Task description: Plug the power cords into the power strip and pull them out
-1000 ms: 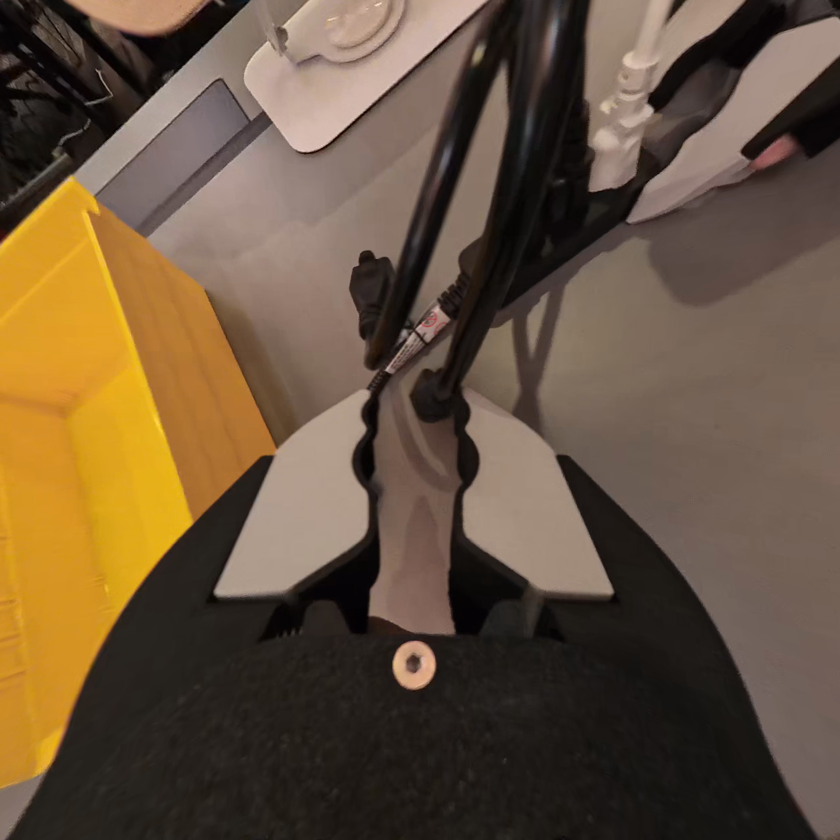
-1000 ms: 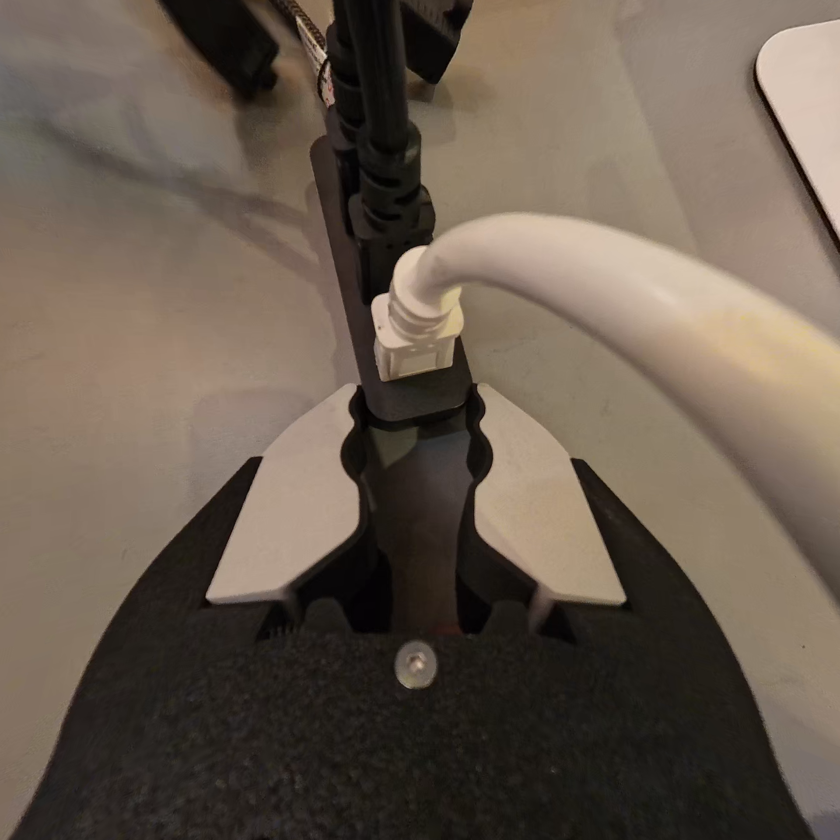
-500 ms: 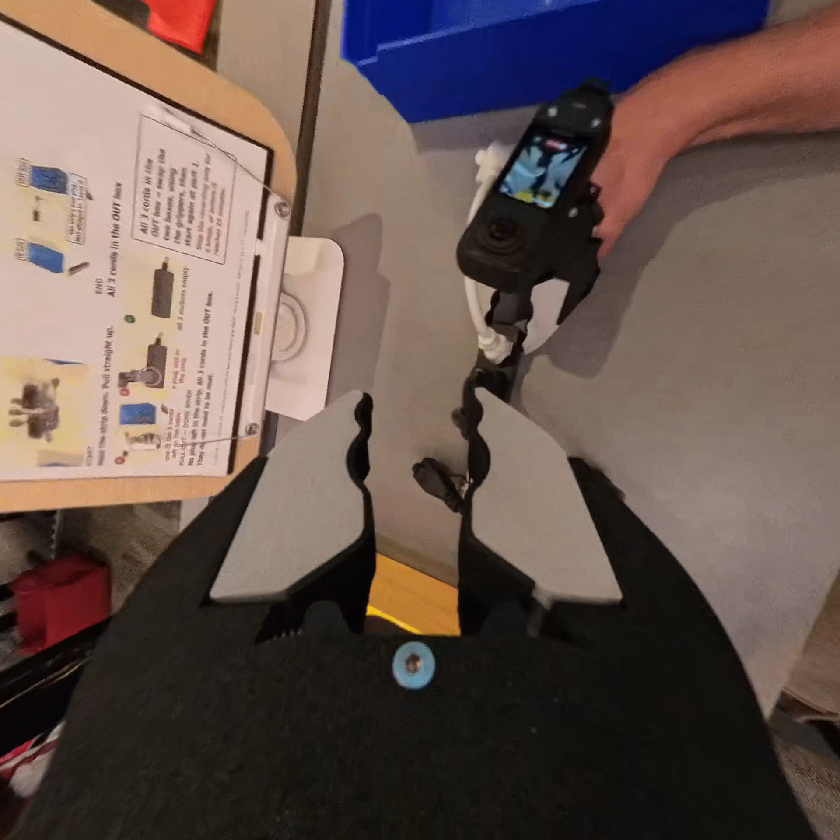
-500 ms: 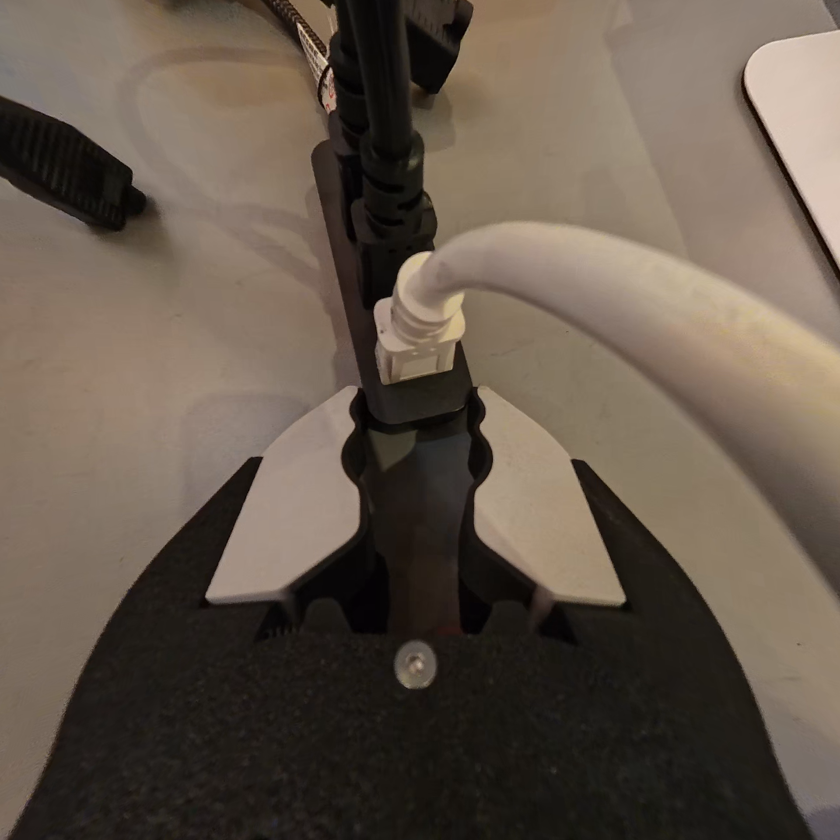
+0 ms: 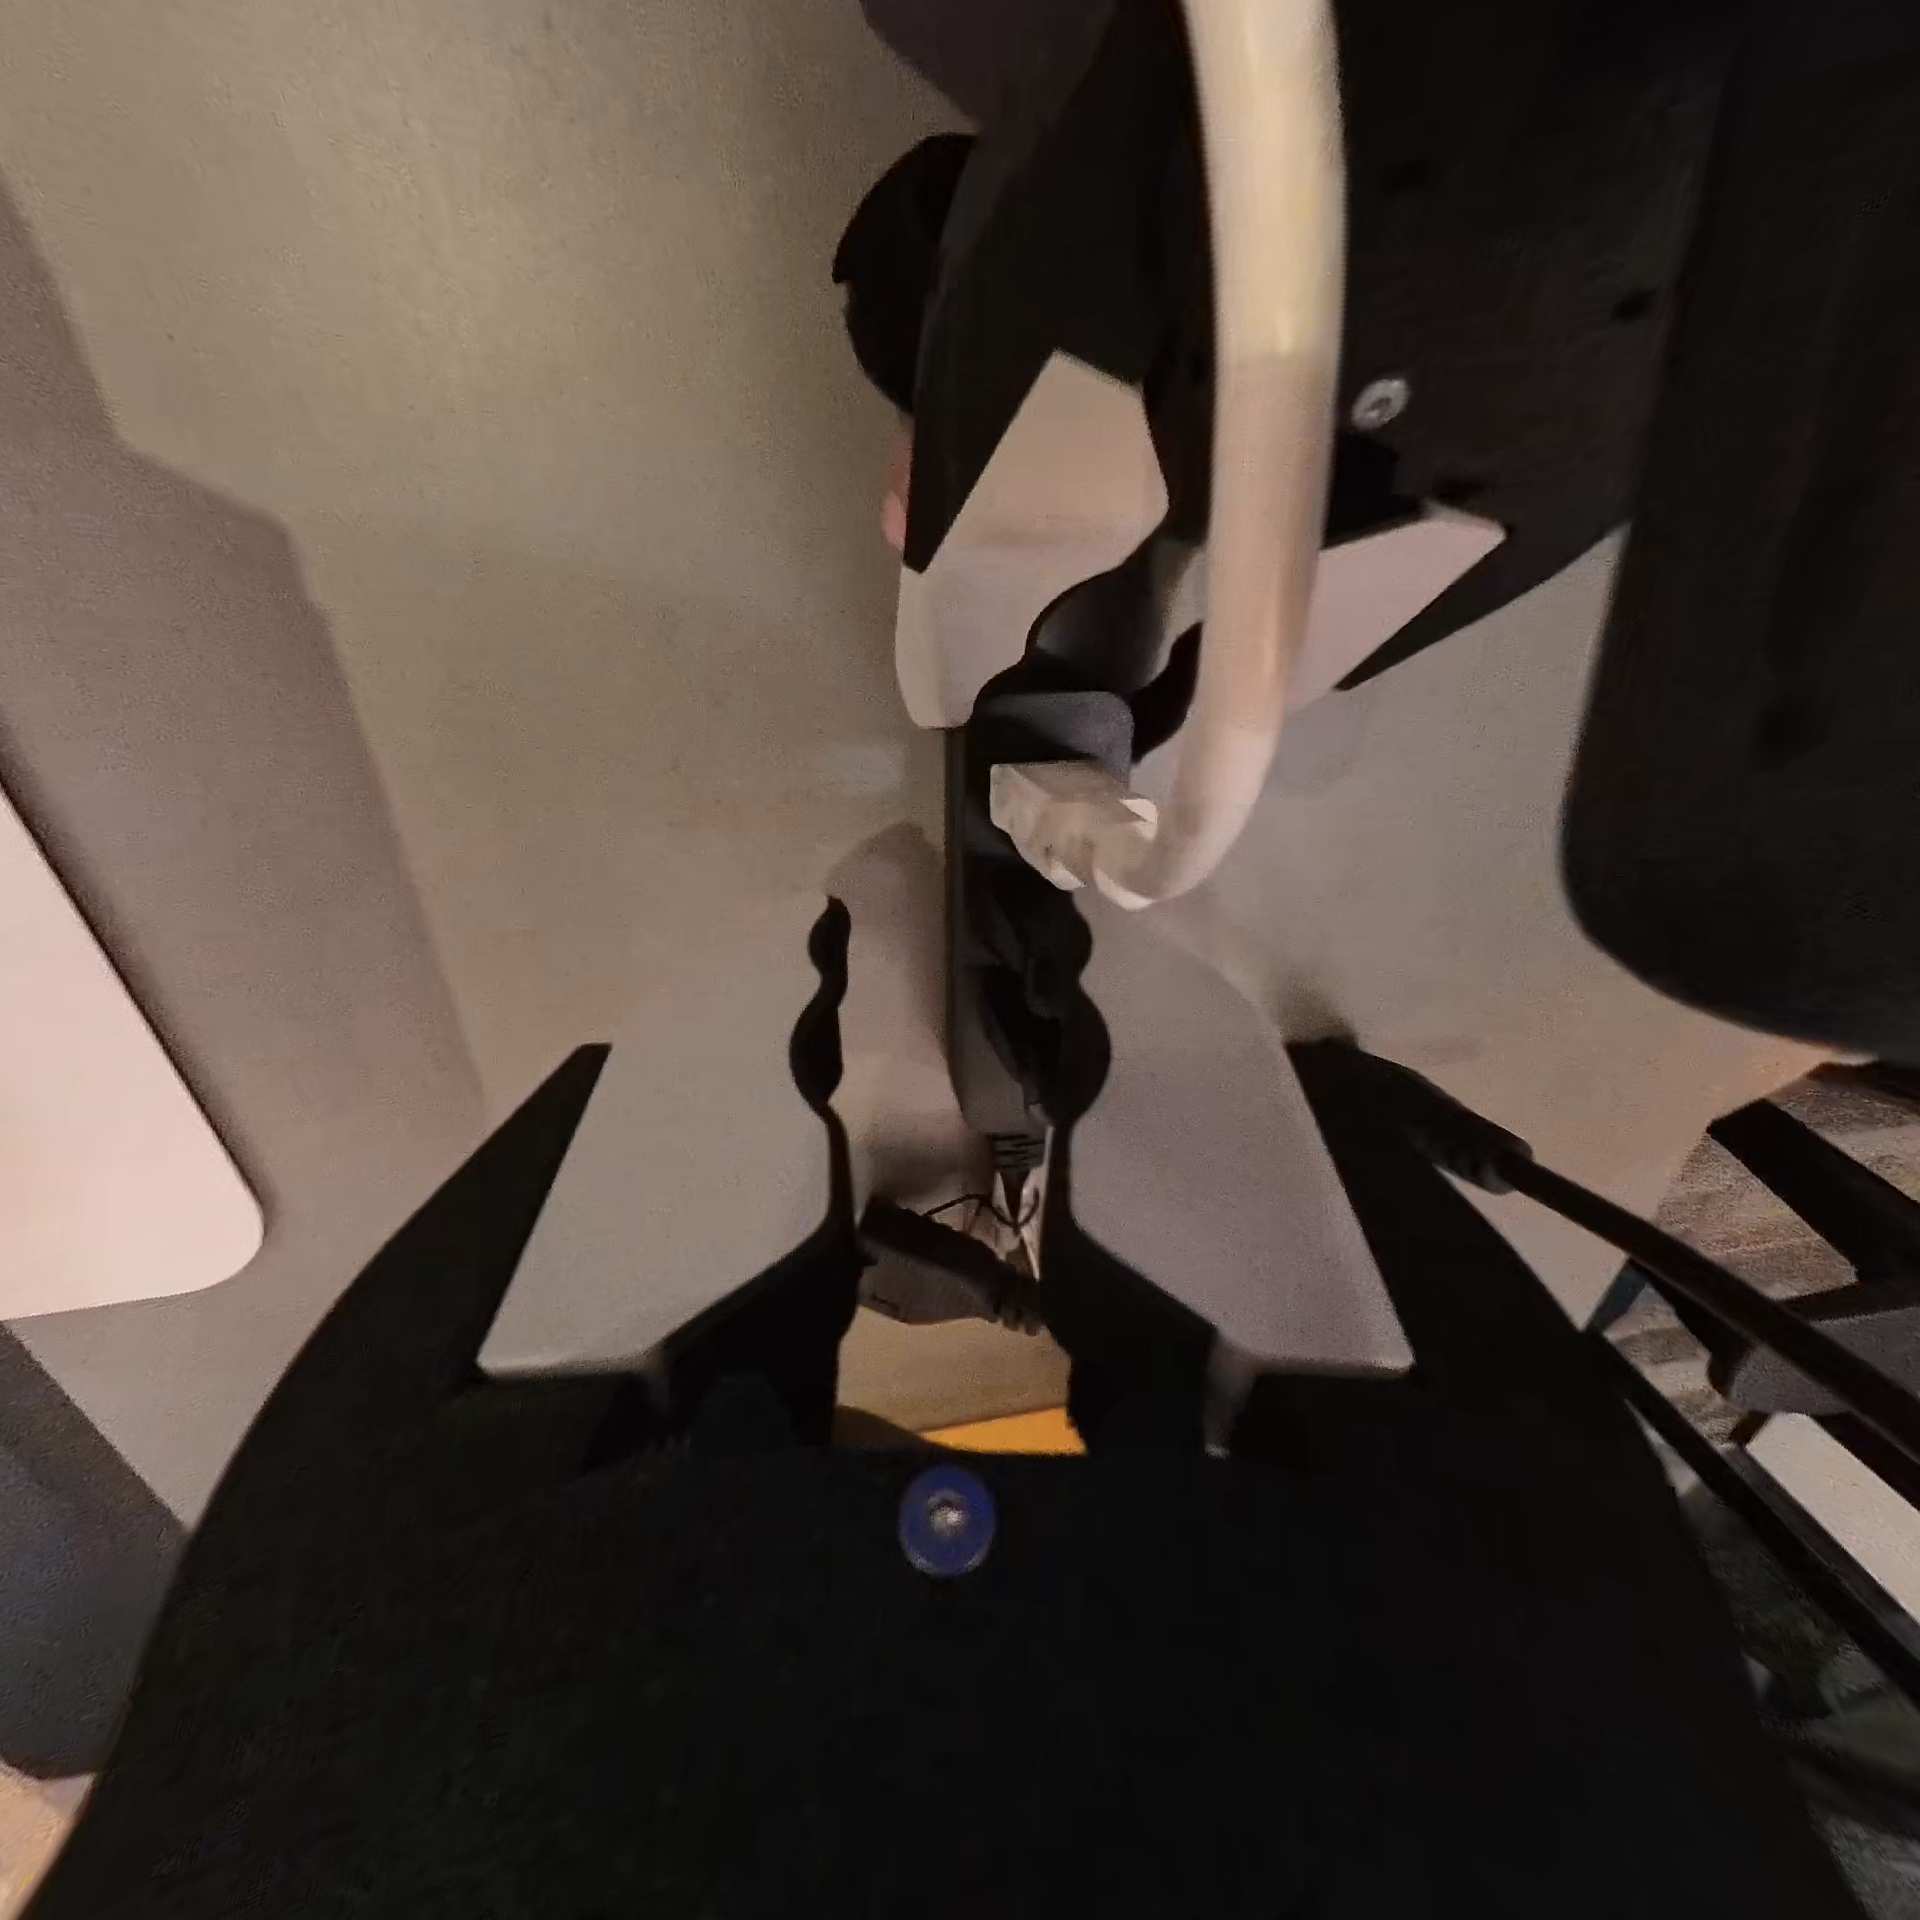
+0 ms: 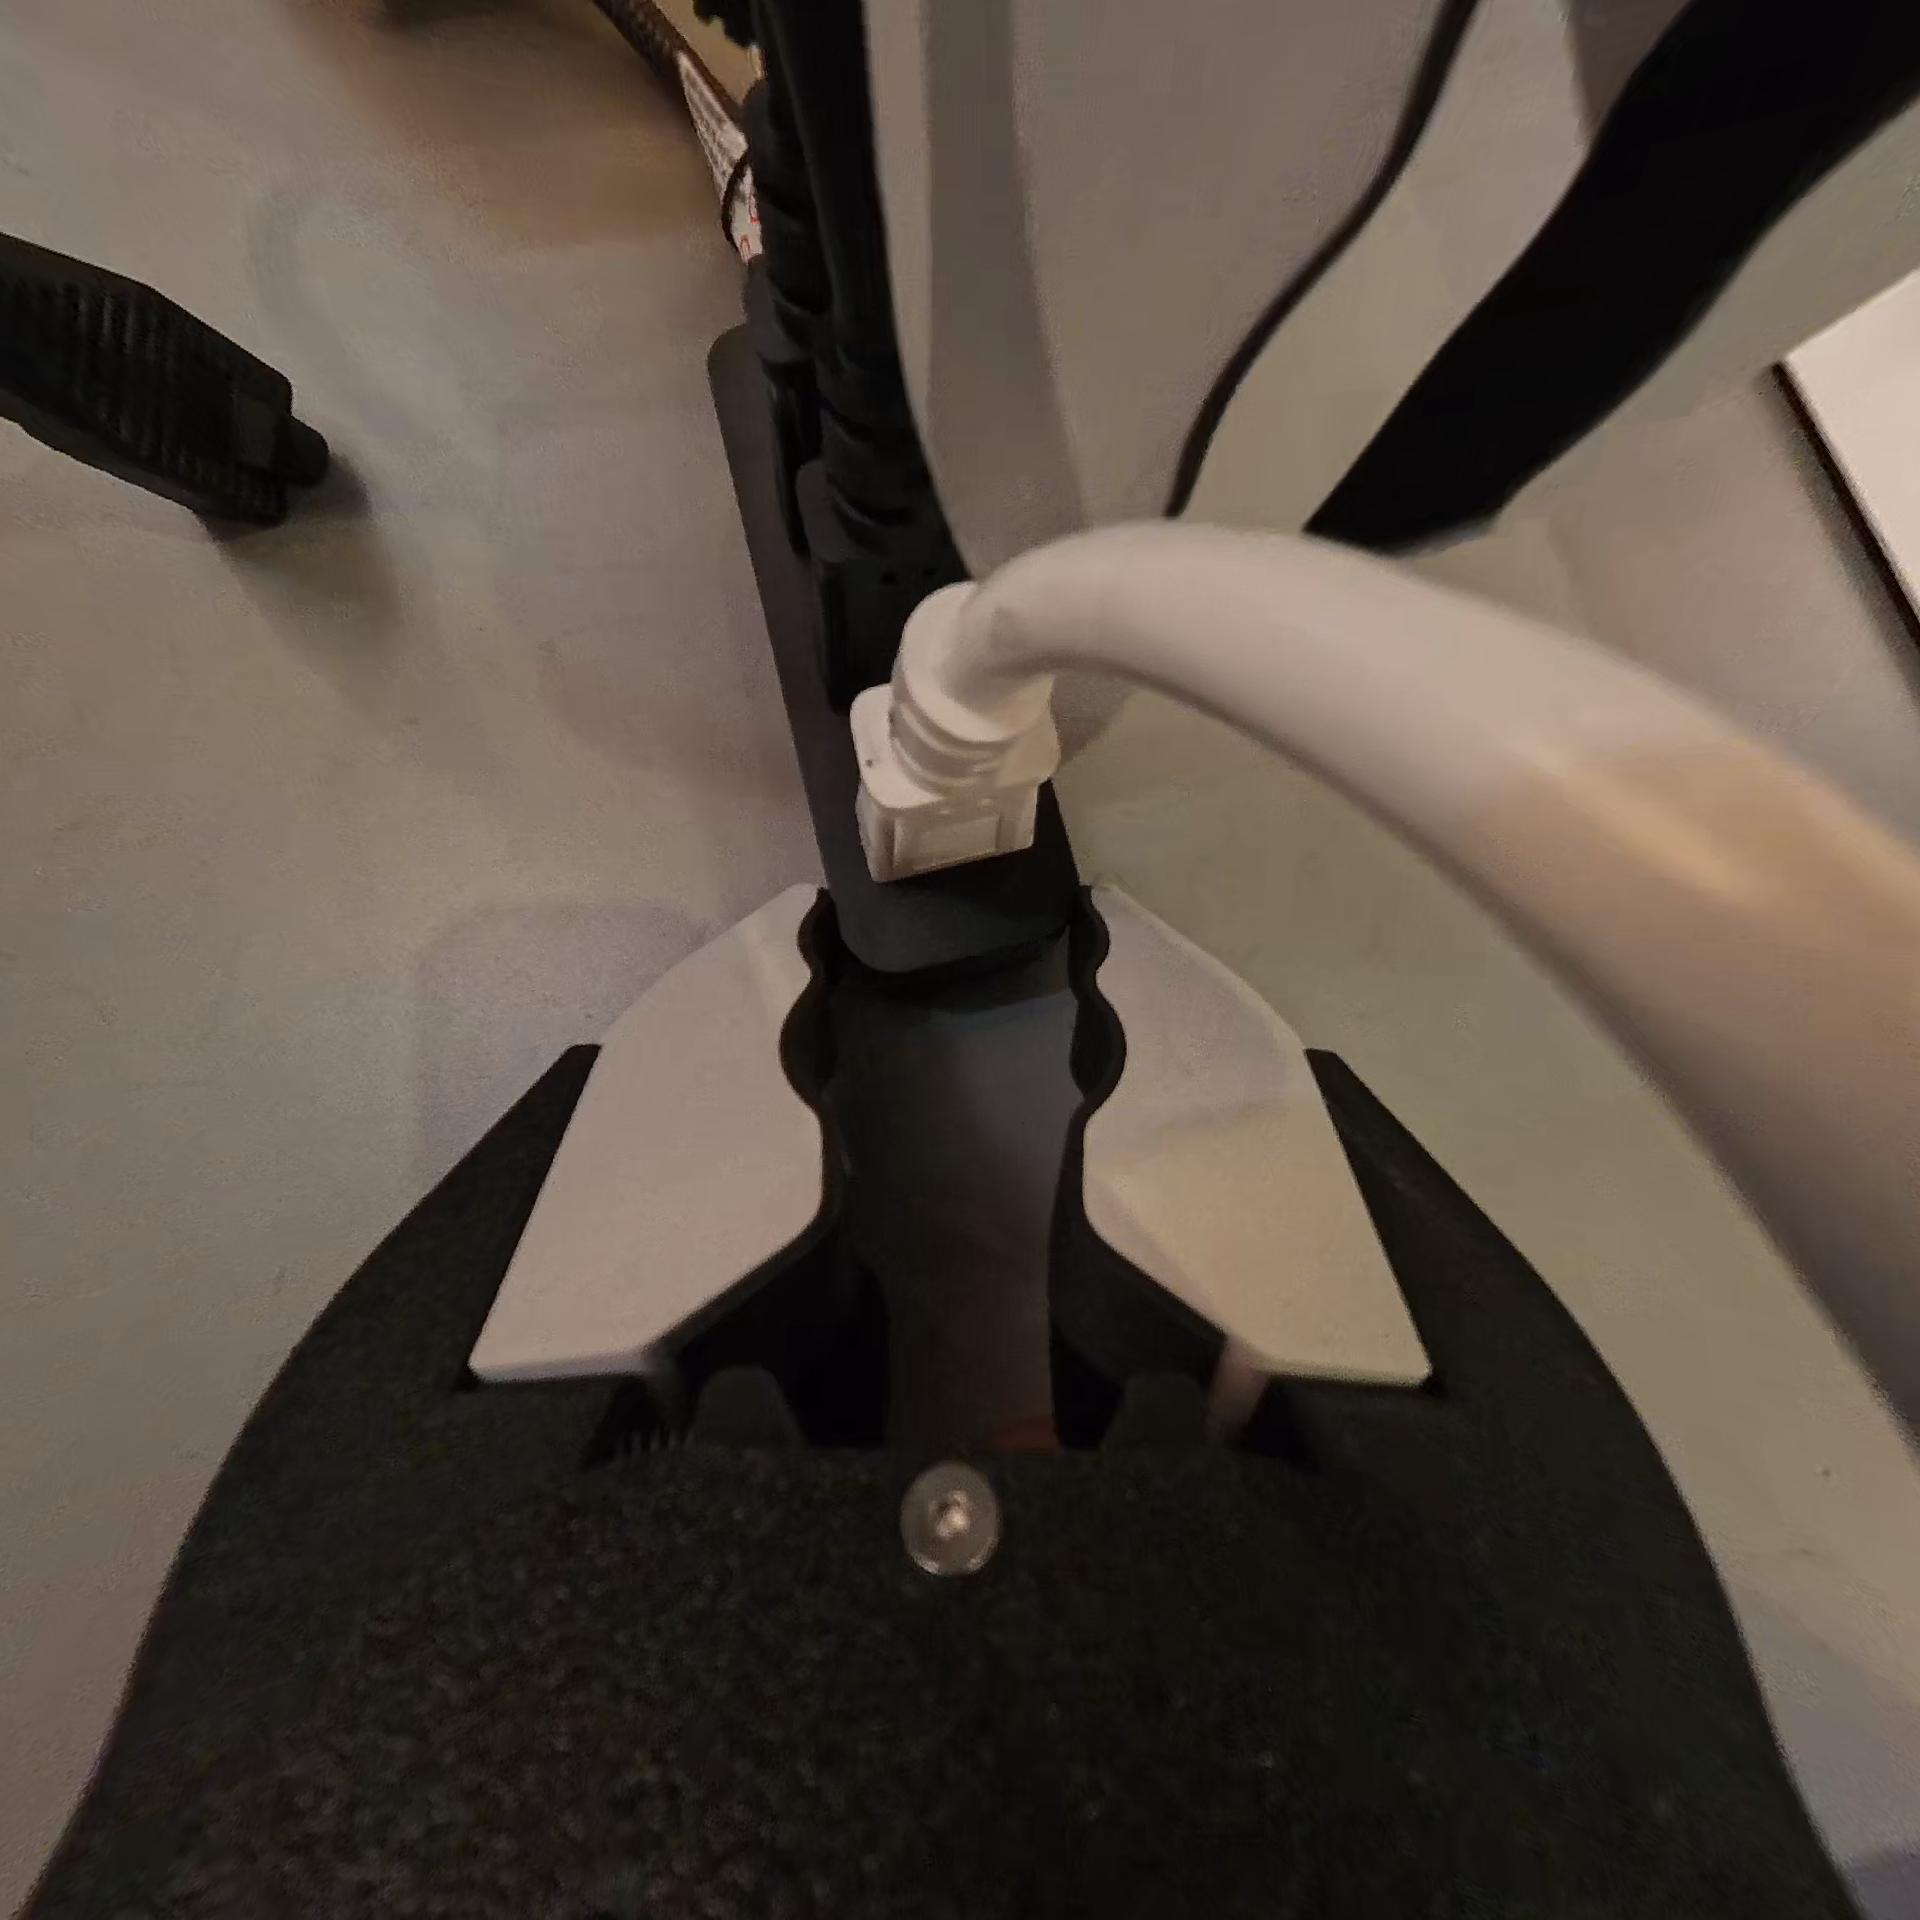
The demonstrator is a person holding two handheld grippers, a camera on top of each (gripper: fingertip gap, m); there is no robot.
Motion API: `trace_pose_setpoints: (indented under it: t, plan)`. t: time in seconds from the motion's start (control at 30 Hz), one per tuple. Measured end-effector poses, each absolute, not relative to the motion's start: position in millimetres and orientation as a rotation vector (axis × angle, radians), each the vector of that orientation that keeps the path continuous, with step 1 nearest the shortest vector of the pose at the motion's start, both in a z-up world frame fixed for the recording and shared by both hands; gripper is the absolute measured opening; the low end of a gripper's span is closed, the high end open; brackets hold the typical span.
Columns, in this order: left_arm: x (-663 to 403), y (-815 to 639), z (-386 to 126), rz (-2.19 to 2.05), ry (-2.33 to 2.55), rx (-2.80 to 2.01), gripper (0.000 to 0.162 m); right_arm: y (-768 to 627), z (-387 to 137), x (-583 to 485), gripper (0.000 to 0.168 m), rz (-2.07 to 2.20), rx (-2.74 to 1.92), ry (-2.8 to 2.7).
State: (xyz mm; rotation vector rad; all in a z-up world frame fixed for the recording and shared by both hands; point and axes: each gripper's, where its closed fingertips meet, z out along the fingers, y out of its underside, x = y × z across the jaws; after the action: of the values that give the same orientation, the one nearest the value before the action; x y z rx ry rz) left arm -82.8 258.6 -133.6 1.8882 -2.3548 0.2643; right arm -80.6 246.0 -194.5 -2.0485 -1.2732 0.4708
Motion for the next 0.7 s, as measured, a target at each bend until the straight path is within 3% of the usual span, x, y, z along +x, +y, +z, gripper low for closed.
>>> trace_pose_setpoints:
  t: [0.07,0.13,0.2,0.33,0.57,0.63,0.7]
  plan:
    - [-85,260,-142,0.250,-2.352,1.873,0.040,246,-195,-81,0.043,0.472,-2.048,-1.274]
    - [-82,270,-140,0.207,-2.357,1.898,0.056,246,-195,-81,0.043,0.476,-2.050,-1.273]
    - [-72,278,-125,0.284,-2.382,1.951,0.048,246,-195,-81,0.043,0.475,-2.050,-1.273]
    - [-64,259,-99,0.503,-2.353,1.945,0.052,247,-195,-81,0.043,0.474,-2.050,-1.272]
    - [-73,240,-117,0.321,-2.393,1.857,0.053,248,-196,-81,0.043,0.469,-2.046,-1.272]
    - [-75,239,-126,0.245,-2.382,1.861,0.061,248,-197,-81,0.043,0.475,-2.052,-1.269]
    - [-89,243,-148,0.047,-2.398,1.840,0.054,249,-198,-81,0.043,0.473,-2.055,-1.265]
